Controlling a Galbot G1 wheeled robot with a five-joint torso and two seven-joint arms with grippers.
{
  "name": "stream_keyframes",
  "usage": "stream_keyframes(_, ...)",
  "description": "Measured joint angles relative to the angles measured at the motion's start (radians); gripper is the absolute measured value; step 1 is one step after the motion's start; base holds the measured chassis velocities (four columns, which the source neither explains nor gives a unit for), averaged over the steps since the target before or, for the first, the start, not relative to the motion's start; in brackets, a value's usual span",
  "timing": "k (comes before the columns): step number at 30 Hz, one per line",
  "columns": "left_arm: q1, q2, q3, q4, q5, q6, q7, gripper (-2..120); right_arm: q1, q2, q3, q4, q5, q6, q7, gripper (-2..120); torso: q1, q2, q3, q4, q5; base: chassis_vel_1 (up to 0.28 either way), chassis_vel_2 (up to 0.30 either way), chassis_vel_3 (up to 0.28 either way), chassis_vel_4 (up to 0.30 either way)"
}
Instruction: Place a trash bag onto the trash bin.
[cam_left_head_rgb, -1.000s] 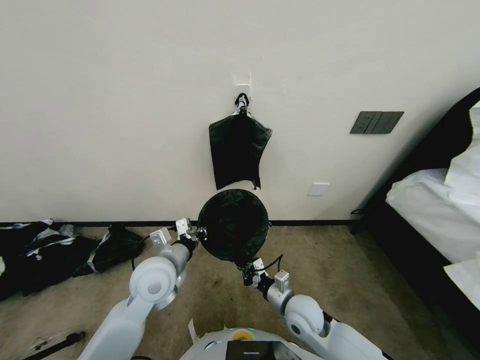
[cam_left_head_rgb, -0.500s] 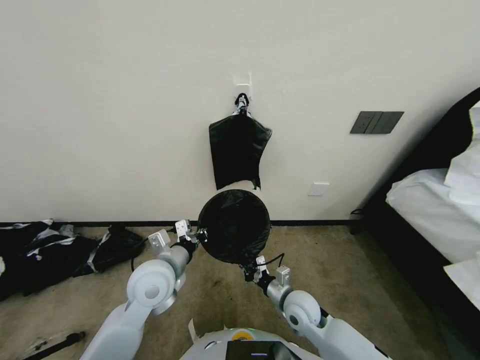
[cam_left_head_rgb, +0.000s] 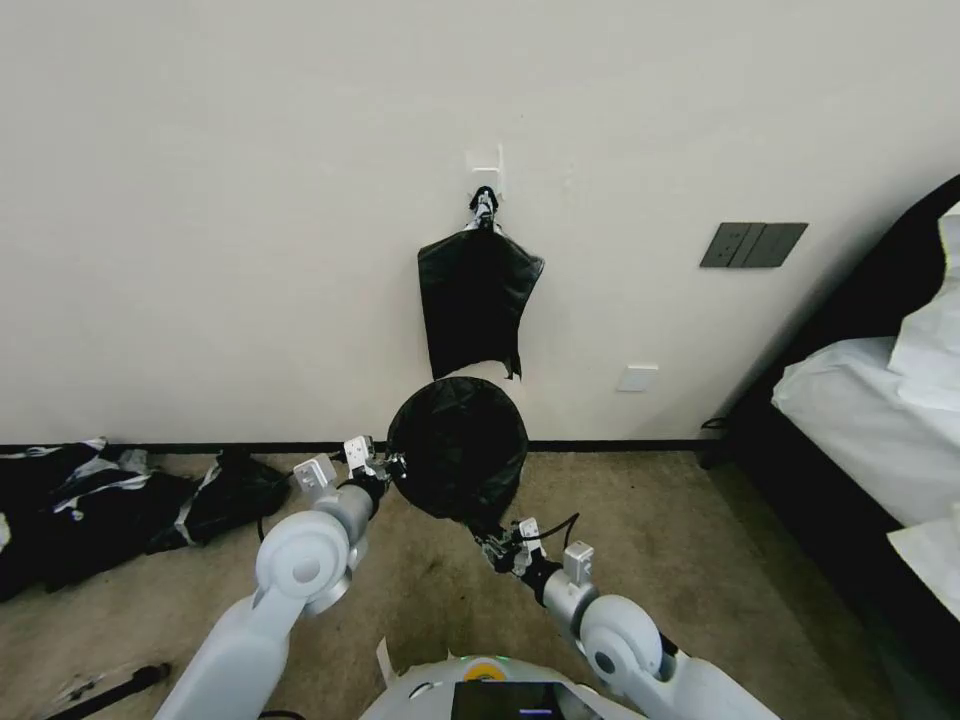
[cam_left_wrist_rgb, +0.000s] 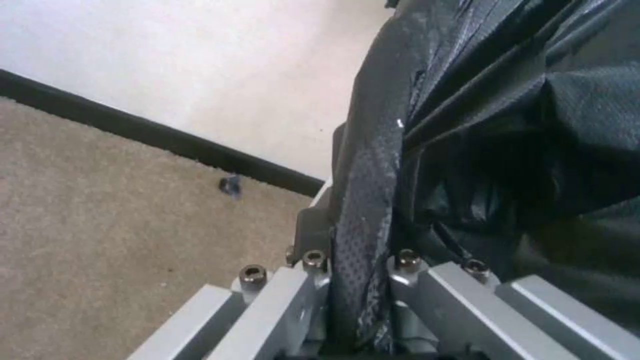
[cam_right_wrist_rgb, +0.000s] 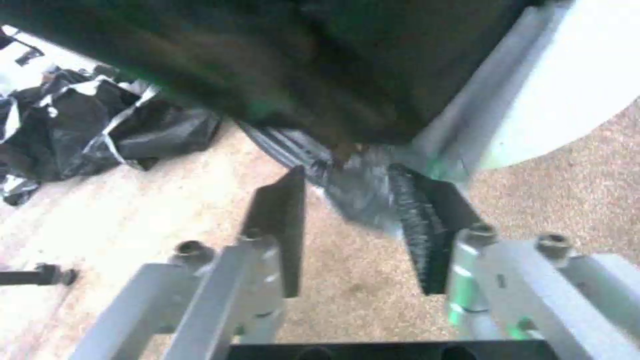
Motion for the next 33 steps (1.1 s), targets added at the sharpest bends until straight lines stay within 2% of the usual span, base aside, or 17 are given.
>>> stream_keyframes(1,0.0,0.0,0.0,0.0,0.0,0.0,0.0,1,0.0,0.0,0.0,0.0,0.0,0.0,0.0,37,0.0,0.0,0.0,0.0,0.0,0.0,0.0,0.0,0.0)
stream_keyframes(4,-0.008,0.0,0.003,0.016,0.002,-0.002,-0.015,1,-0.056,-0.018,0.022,0.053,-0.039,0.009,-0.011,53,0.0,0.0,0.0,-0.0001,0.0,0.0,0.0,0.0,0.0)
stream_keyframes(5,-0.008,0.0,0.003,0.016,0.002,-0.002,-0.015,1,-0.056,-0.018,0.022,0.053,-0.039,0.009,-0.011,53,0.0,0.0,0.0,-0.0001,0.0,0.0,0.0,0.0,0.0)
stream_keyframes(8,-0.001,0.006,0.008,0.018,0.053,-0.004,-0.007,1,-0.102,-0.045,0.044,0.11,-0.08,0.011,-0.014,67,0.0,0.0,0.0,-0.0001,0.0002,0.0,0.0,0.0,0.0)
stream_keyframes(9,-0.001,0.006,0.008,0.018,0.053,-0.004,-0.007,1,-0.102,-0.045,0.044,0.11,-0.08,0.011,-0.014,67,0.0,0.0,0.0,-0.0001,0.0002,0.0,0.0,0.0,0.0)
stream_keyframes(12,0.015,0.016,0.02,0.009,0.109,-0.004,0.011,1,-0.144,-0.084,0.077,0.21,-0.085,-0.012,0.001,81,0.0,0.0,0.0,-0.0001,0.0,0.0,0.0,0.0,0.0)
stream_keyframes(14,0.019,0.018,0.023,0.006,0.115,-0.003,0.012,1,-0.149,-0.094,0.084,0.23,-0.079,-0.016,0.002,82,0.0,0.0,0.0,0.0,0.0002,0.0,0.0,0.0,0.0)
stream_keyframes(16,0.025,0.019,0.031,0.003,0.127,0.001,0.014,1,-0.154,-0.114,0.098,0.265,-0.054,-0.027,0.006,80,0.0,0.0,0.0,-0.0001,0.0002,0.0,0.0,0.0,0.0)
stream_keyframes(19,0.029,0.015,0.043,0.009,0.155,0.004,0.012,1,-0.145,-0.167,0.134,0.351,0.013,-0.061,0.019,65,0.0,0.0,0.0,-0.0001,0.0001,0.0,0.0,0.0,0.0)
stream_keyframes(20,0.029,0.015,0.043,0.009,0.155,0.004,0.012,1,-0.145,-0.167,0.134,0.351,0.013,-0.061,0.019,65,0.0,0.0,0.0,-0.0001,0.0001,0.0,0.0,0.0,0.0)
stream_keyframes(22,0.035,0.014,0.053,0.011,0.166,0.005,0.011,1,-0.11,-0.186,0.154,0.398,0.071,-0.094,0.045,56,0.0,0.0,0.0,0.0001,0.0002,0.0,0.0,0.0,0.0)
stream_keyframes(25,0.04,0.013,0.062,0.012,0.173,0.006,0.01,1,-0.079,-0.196,0.167,0.412,0.116,-0.121,0.071,46,0.0,0.0,0.0,0.0,0.0,0.0,0.0,0.0,0.0)
stream_keyframes(28,0.044,0.011,0.079,0.019,0.188,0.007,0.007,1,-0.009,-0.225,0.181,0.417,0.212,-0.199,0.159,31,0.0,0.0,0.0,0.0001,0.0002,0.0,0.0,0.0,0.0)
stream_keyframes(29,0.044,0.011,0.079,0.019,0.188,0.007,0.007,1,-0.009,-0.225,0.181,0.417,0.212,-0.199,0.159,31,0.0,0.0,0.0,0.0001,0.0002,0.0,0.0,0.0,0.0)
stream_keyframes(32,0.044,0.001,0.096,0.03,0.209,0.005,0.005,1,0.021,-0.243,0.173,0.416,0.223,-0.24,0.205,16,0.0,0.0,0.0,-0.0002,0.0001,0.0,0.0,0.0,0.0)
stream_keyframes(33,0.044,0.001,0.096,0.03,0.209,0.005,0.005,1,0.021,-0.243,0.173,0.416,0.223,-0.24,0.205,16,0.0,0.0,0.0,-0.0002,0.0001,0.0,0.0,0.0,0.0)
